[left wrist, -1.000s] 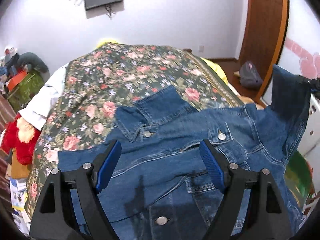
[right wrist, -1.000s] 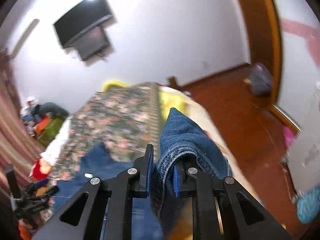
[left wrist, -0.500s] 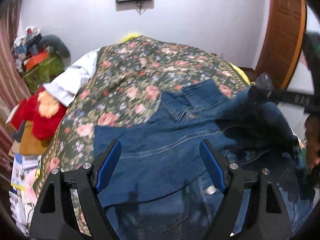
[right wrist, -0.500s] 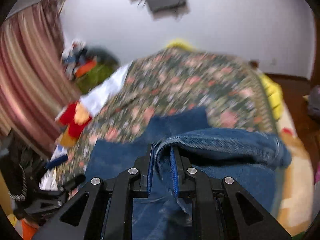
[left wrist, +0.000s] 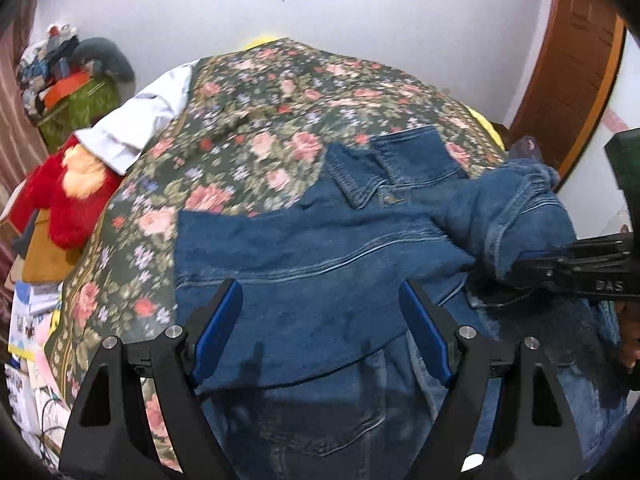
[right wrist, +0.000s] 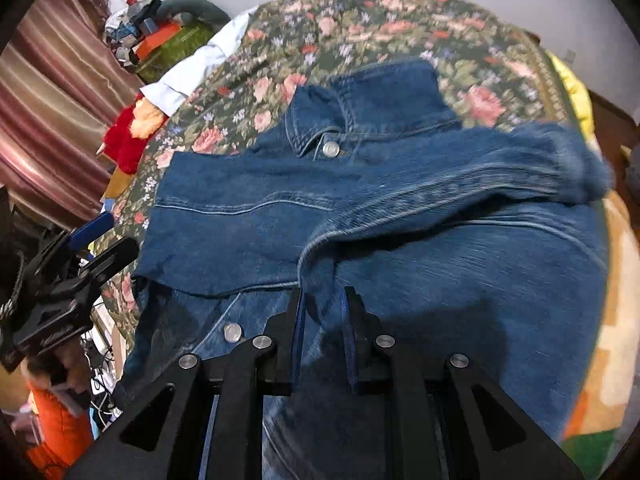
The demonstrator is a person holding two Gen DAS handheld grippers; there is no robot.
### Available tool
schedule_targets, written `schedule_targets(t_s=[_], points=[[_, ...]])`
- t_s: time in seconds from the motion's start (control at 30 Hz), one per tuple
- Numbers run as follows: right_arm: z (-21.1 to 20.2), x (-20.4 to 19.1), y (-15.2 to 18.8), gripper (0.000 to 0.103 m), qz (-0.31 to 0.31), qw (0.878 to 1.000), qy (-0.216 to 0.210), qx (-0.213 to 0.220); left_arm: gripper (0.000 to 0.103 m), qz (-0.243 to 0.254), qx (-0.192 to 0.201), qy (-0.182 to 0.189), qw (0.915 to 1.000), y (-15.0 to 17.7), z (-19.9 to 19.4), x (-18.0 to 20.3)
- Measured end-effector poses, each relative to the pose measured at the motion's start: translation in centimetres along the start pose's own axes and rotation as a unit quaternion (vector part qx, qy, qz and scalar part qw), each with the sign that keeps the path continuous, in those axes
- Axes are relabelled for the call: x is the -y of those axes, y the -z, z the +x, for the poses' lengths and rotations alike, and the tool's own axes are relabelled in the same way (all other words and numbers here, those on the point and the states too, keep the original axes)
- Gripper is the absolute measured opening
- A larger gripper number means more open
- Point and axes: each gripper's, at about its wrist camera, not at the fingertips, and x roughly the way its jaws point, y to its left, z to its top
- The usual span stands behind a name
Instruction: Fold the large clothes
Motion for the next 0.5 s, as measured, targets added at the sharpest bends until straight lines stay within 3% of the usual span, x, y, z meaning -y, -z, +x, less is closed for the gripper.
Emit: schedule_targets(t_s=[0.3,0.5], points=[[-6.4,4.4,1.0,0.014,-0.033,0.991,0.103,0.083,0.08,0.05,0.005,0.035,0.9982,-3.8,0.7,7.1],[-7.5,9.6,2.1,0.014,0.009,0.991,0.102,0.087,0.08,0.094,-0.025,0.049,0.9941,-5.8,4.0,13.1]])
